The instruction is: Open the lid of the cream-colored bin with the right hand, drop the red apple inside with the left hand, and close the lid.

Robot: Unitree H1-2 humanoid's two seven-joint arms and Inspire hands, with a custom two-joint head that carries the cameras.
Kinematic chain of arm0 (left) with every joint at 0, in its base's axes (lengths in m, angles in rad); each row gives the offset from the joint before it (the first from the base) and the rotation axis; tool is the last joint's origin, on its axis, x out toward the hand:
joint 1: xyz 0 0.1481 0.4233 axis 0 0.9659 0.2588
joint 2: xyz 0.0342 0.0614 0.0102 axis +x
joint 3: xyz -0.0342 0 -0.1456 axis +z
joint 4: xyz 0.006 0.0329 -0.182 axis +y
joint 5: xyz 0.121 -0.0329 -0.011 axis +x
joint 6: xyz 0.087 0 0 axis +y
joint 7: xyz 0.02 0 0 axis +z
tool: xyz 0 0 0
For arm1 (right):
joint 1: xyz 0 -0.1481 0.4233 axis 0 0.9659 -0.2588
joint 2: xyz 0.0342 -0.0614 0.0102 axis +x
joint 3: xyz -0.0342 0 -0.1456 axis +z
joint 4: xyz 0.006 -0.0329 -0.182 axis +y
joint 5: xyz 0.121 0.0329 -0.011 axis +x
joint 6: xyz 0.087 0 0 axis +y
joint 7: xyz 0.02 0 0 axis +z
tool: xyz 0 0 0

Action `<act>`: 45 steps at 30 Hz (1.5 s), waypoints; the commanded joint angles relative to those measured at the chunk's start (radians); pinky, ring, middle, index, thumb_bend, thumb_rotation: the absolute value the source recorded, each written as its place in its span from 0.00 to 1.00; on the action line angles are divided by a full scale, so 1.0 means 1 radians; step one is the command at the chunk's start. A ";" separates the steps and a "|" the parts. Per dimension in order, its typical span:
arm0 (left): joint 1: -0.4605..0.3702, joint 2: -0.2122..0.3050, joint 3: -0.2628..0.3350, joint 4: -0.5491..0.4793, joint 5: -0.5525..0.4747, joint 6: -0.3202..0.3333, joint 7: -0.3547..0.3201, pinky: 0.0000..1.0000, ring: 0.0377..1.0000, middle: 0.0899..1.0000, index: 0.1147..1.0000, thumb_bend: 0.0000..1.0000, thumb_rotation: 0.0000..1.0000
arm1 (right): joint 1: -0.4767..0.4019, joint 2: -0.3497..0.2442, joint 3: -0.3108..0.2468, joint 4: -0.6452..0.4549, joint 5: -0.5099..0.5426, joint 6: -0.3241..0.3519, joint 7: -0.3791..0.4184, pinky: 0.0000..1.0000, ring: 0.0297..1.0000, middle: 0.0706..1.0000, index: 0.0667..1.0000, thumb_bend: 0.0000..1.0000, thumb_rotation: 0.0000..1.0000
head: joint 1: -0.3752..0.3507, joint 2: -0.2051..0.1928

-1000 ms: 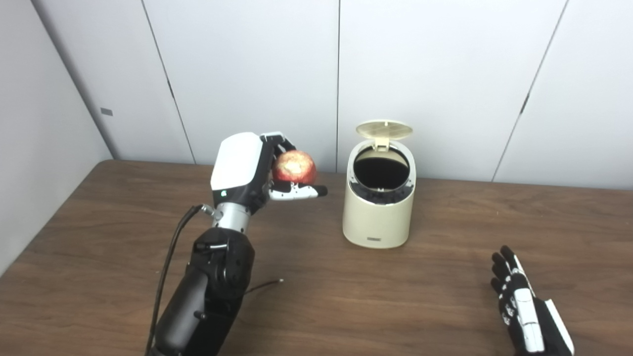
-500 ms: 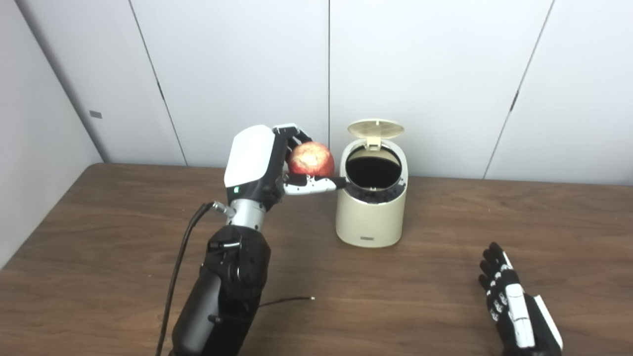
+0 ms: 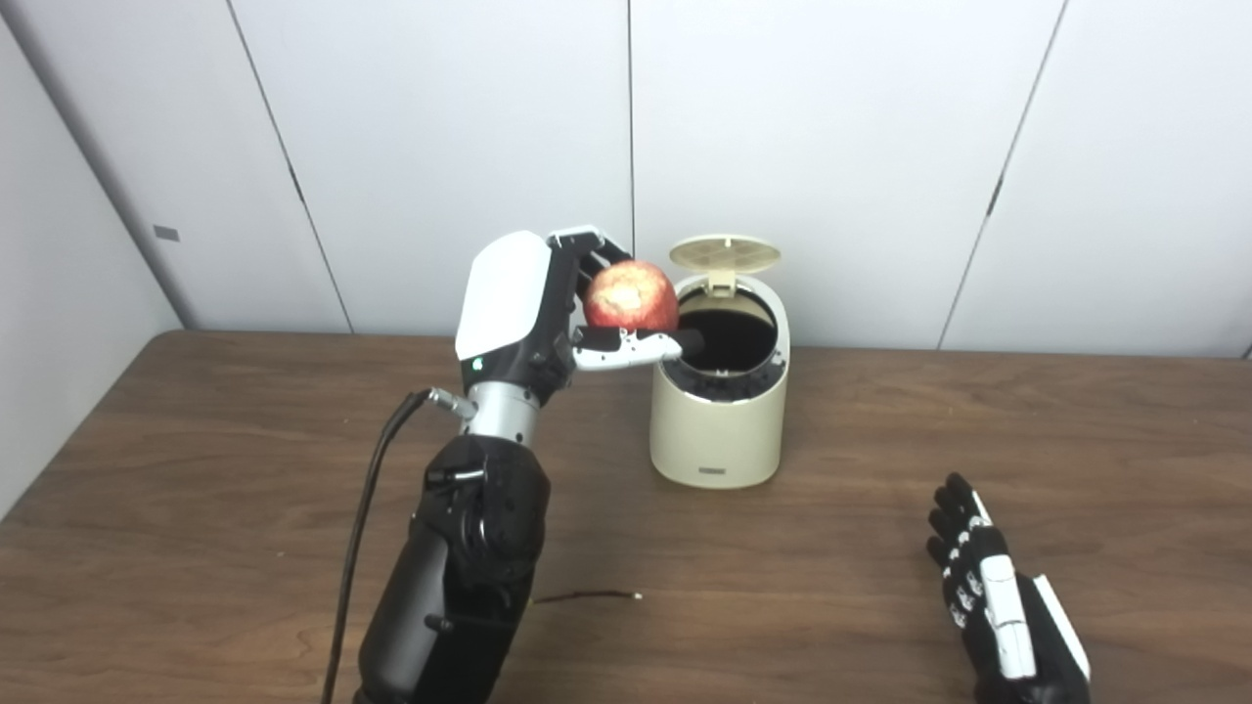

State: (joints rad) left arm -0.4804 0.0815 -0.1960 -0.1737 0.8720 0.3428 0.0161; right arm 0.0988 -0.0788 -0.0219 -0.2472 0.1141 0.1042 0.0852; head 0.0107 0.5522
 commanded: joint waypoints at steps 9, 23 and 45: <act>-0.083 -0.027 -0.018 0.096 -0.001 -0.068 0.108 0.39 0.44 0.44 0.42 0.52 0.00 | -0.025 0.011 0.006 -0.011 -0.003 -0.051 0.004 1.00 1.00 1.00 1.00 0.63 0.95 | -0.003 -0.004; -0.101 -0.075 -0.047 0.208 -0.010 -0.090 0.198 0.39 0.43 0.40 0.43 0.53 0.00 | -0.033 0.025 0.009 0.001 -0.026 -0.059 -0.011 1.00 1.00 1.00 1.00 0.62 0.95 | -0.007 -0.005; -0.159 -0.170 -0.062 0.293 -0.010 -0.035 0.261 0.43 0.46 0.42 0.42 0.53 0.00 | -0.036 0.038 0.014 -0.012 -0.015 -0.060 -0.003 1.00 1.00 0.99 1.00 0.64 0.92 | -0.012 -0.001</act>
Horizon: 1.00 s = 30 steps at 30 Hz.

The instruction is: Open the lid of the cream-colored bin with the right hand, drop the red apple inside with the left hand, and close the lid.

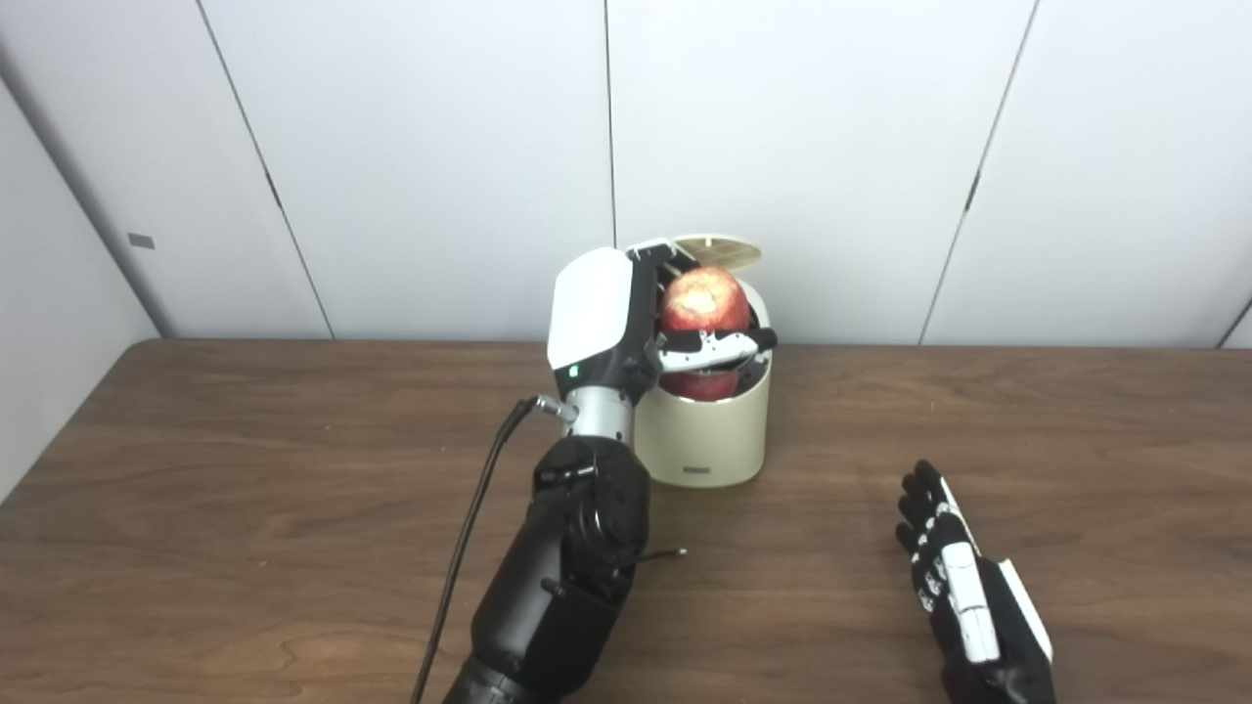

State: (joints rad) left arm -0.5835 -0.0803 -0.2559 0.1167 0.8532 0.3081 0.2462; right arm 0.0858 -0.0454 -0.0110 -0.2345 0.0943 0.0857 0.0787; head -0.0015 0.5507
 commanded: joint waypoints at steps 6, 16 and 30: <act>-0.068 -0.007 -0.013 0.043 0.027 0.013 0.051 0.45 0.47 0.45 0.41 0.52 0.00 | -0.022 0.005 0.006 -0.037 0.009 -0.030 0.004 1.00 1.00 1.00 1.00 0.65 0.93 | 0.002 0.001; -0.070 0.043 -0.071 0.085 0.088 0.018 0.079 0.43 0.46 0.42 0.42 0.53 0.00 | -0.021 0.003 0.009 -0.051 0.014 -0.014 0.006 1.00 1.00 1.00 1.00 0.66 0.93 | 0.003 0.003; -0.067 0.081 -0.118 0.091 0.129 0.030 0.076 0.43 0.47 0.47 0.41 0.52 0.00 | -0.022 -0.005 0.008 -0.050 0.021 -0.014 0.011 1.00 1.00 0.99 1.00 0.68 0.94 | 0.008 0.011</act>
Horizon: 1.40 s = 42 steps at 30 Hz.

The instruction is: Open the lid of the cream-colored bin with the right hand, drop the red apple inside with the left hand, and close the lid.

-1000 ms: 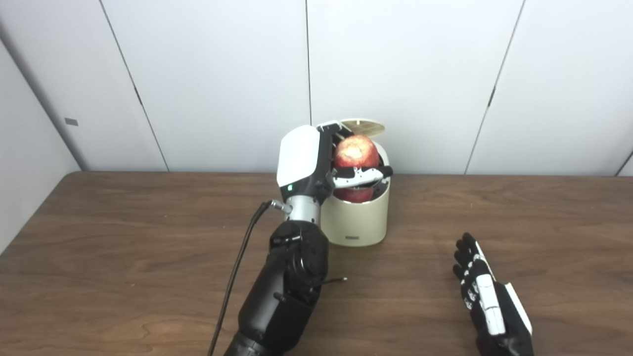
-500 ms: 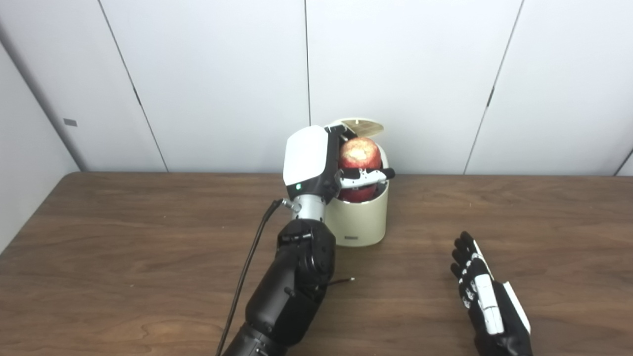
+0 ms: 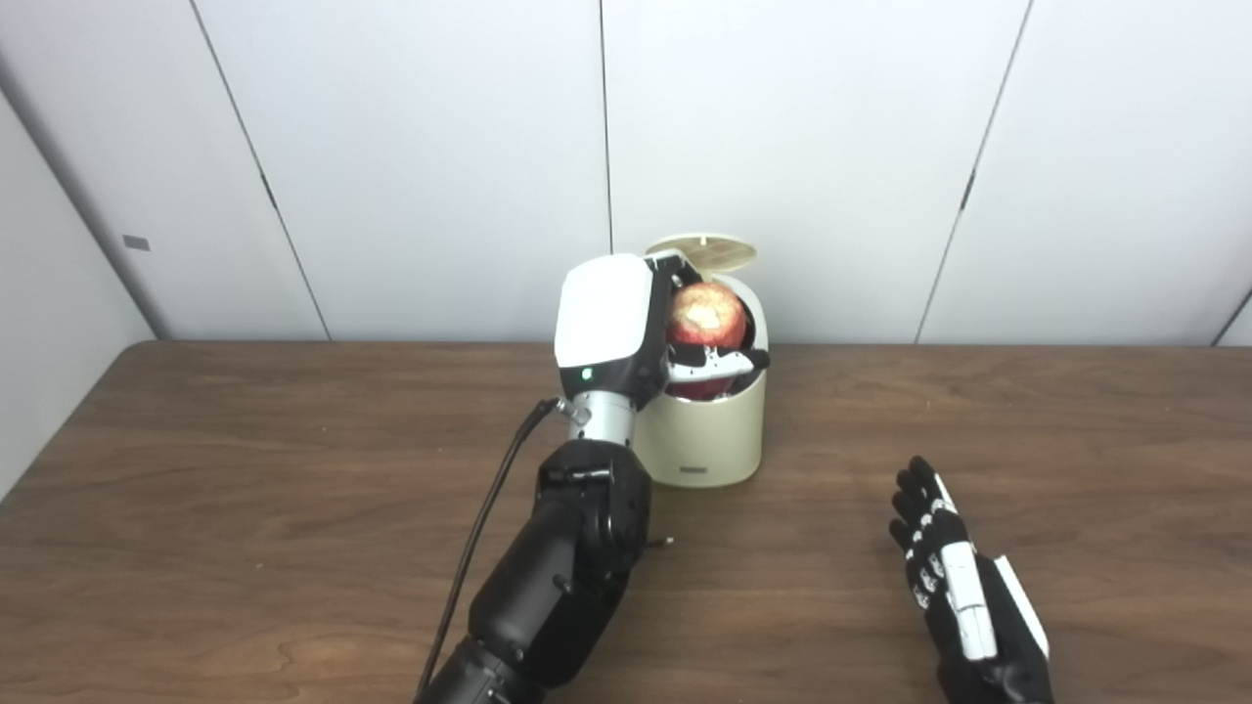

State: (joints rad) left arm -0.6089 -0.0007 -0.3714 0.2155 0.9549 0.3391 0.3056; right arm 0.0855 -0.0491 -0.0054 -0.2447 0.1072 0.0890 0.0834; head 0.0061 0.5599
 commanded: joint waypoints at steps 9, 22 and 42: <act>-0.041 0.009 -0.001 0.016 0.011 -0.015 0.037 0.45 0.49 0.48 0.41 0.52 0.00 | -0.020 -0.008 0.006 -0.052 0.004 -0.005 0.008 1.00 1.00 0.97 1.00 0.70 0.95 | 0.002 0.003; -0.041 0.001 -0.010 0.035 0.031 0.017 0.050 0.44 0.50 0.42 0.43 0.53 0.00 | -0.017 -0.021 0.019 -0.073 -0.017 0.011 0.010 1.00 1.00 0.95 1.00 0.70 0.98 | 0.004 0.003; -0.034 -0.001 -0.024 0.065 0.056 0.040 0.064 0.54 0.64 0.66 0.61 1.00 0.12 | -0.020 -0.033 0.029 -0.085 -0.009 0.009 0.019 1.00 1.00 0.94 0.98 0.70 0.97 | -0.002 0.001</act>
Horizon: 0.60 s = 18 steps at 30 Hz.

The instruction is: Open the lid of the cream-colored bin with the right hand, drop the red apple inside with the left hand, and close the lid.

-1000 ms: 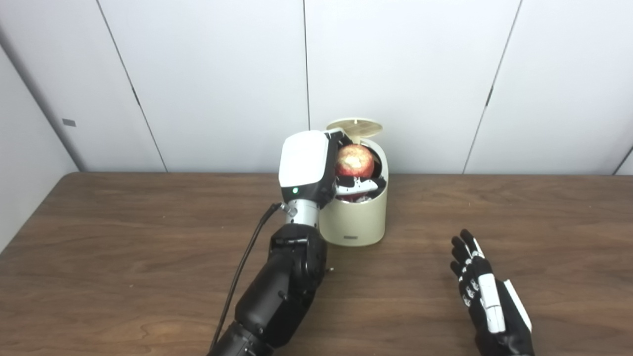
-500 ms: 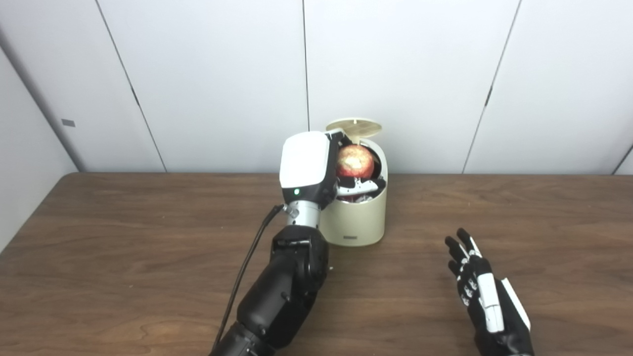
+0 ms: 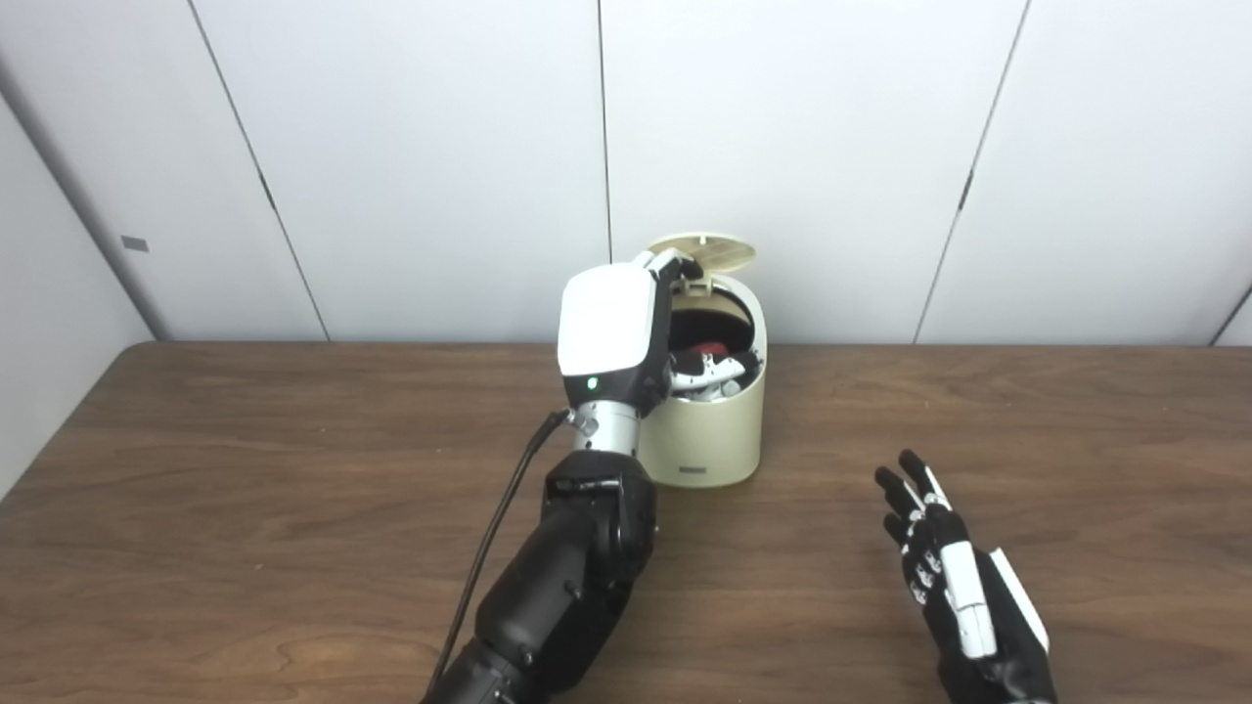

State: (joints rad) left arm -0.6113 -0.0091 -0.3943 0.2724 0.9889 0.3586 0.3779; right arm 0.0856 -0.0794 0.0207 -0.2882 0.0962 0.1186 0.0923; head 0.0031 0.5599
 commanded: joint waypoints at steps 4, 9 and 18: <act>-0.032 0.005 -0.005 0.003 0.026 0.031 -0.010 0.54 0.63 0.66 0.61 1.00 0.12 | -0.021 -0.003 0.003 -0.043 0.002 -0.019 0.009 1.00 1.00 0.94 0.97 0.70 0.97 | 0.001 0.001; -0.029 0.005 -0.011 -0.002 0.026 0.039 -0.013 0.52 0.60 0.63 0.60 1.00 0.11 | -0.022 -0.006 0.002 -0.046 -0.002 -0.009 0.009 1.00 1.00 0.94 0.98 0.72 0.98 | 0.002 0.001; -0.005 -0.002 0.019 -0.027 -0.069 -0.045 0.003 0.48 0.53 0.54 0.43 0.57 0.05 | -0.020 -0.007 -0.002 -0.040 0.005 -0.008 0.009 1.00 1.00 0.94 1.00 0.71 0.98 | 0.005 0.001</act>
State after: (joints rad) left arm -0.6056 -0.0103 -0.3858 0.2652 0.9400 0.3328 0.3821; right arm 0.0856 -0.0845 0.0202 -0.2894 0.0938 0.1192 0.0960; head 0.0077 0.5599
